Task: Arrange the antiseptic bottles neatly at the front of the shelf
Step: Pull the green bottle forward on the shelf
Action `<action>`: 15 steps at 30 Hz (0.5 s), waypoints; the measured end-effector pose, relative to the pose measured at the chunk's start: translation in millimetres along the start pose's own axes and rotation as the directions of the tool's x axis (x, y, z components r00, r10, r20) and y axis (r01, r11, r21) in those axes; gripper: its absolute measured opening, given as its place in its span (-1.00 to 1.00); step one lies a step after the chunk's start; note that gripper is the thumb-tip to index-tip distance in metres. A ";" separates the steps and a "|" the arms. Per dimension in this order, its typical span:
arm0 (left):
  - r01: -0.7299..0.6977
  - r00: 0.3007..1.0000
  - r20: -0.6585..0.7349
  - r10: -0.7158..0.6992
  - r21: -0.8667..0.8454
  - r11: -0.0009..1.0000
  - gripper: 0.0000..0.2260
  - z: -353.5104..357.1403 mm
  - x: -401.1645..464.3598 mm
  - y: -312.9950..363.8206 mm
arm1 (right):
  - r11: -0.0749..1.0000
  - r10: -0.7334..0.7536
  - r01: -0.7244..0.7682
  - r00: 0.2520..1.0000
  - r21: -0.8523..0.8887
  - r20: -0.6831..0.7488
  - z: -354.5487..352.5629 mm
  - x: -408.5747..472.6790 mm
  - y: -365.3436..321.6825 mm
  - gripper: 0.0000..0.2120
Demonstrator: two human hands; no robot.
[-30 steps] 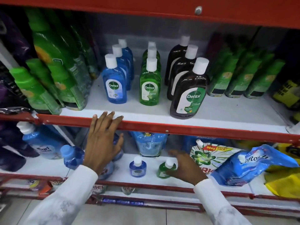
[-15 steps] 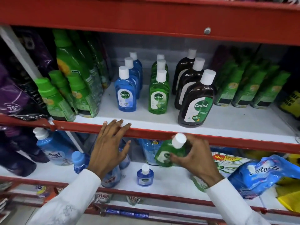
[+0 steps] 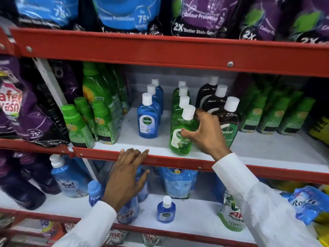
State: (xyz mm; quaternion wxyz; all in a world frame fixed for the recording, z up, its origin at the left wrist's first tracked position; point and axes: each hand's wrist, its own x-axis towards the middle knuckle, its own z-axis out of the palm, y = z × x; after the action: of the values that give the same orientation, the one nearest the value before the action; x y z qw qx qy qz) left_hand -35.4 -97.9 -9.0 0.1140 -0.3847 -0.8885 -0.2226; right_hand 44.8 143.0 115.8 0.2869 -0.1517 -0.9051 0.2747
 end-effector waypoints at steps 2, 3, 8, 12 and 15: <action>-0.001 1.000 -0.009 0.001 -0.004 1.000 -0.45 -0.2 -0.8 -0.7 | 1.000 0.002 -0.001 1.000 -0.020 0.027 6.2 3.1 5.7 -0.63; -0.005 1.000 -0.009 0.005 -0.003 1.000 -0.45 -0.1 -0.8 -1.1 | 1.000 0.011 -0.010 1.000 -0.017 0.029 7.7 4.1 8.4 -0.61; -0.020 1.000 -0.005 0.021 0.021 1.000 -0.43 -1.6 2.6 -2.7 | 1.000 0.008 -0.008 0.999 0.010 0.051 9.0 7.1 9.9 -0.49; -0.030 1.000 0.003 0.030 0.042 0.999 -0.42 -4.8 4.3 -4.6 | 0.998 -0.023 0.022 1.000 0.061 0.007 6.5 -7.3 6.4 -0.35; 0.005 1.000 -0.026 -0.004 0.046 0.999 -0.43 -9.8 3.1 -10.6 | 0.977 -0.159 0.185 0.963 0.104 -0.220 7.4 -38.4 11.5 -0.44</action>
State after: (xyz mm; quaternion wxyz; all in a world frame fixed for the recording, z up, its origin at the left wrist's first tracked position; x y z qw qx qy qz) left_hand -44.9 -107.0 -2.6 0.1338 -0.3773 -0.8926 -0.2075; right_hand 72.0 132.6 87.3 0.4125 -0.0828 -0.8608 0.2865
